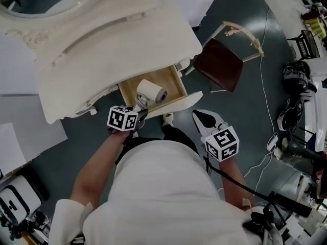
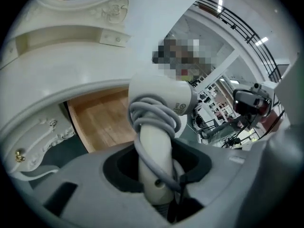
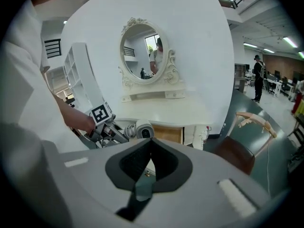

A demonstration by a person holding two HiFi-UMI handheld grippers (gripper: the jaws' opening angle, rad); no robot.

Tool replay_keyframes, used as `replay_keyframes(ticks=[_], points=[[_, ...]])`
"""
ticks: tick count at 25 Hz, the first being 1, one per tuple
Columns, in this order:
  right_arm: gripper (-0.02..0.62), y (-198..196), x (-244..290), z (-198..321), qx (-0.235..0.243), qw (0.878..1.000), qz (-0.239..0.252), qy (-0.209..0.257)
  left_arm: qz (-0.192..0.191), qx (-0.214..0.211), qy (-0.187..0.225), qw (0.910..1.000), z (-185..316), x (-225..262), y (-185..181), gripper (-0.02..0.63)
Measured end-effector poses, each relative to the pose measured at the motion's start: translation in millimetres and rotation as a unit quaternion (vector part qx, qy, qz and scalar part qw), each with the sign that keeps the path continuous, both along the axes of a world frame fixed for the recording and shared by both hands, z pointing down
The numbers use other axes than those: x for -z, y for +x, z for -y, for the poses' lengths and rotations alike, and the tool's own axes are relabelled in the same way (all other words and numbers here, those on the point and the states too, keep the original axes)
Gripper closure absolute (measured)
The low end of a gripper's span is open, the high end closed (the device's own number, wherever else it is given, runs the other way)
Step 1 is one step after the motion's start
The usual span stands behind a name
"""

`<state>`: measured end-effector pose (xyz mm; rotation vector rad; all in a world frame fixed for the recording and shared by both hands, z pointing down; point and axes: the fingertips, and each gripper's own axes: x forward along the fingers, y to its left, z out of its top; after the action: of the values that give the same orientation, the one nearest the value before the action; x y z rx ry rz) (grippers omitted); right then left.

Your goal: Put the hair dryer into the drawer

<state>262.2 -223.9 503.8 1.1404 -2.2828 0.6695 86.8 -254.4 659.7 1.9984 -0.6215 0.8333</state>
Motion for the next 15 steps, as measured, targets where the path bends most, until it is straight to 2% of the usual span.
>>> replay_keyframes(ticks=[9, 15], points=[[0.594, 52.8, -21.0, 38.5, 0.046, 0.999, 0.005, -0.025, 0.07, 0.011, -0.025, 0.9972, 39.8, -52.1, 37.4, 0.442], [0.594, 69.3, -25.8, 52.1, 0.058, 0.998, 0.0, -0.035, 0.096, 0.019, -0.032, 0.9947, 59.8, -79.5, 45.3, 0.442]])
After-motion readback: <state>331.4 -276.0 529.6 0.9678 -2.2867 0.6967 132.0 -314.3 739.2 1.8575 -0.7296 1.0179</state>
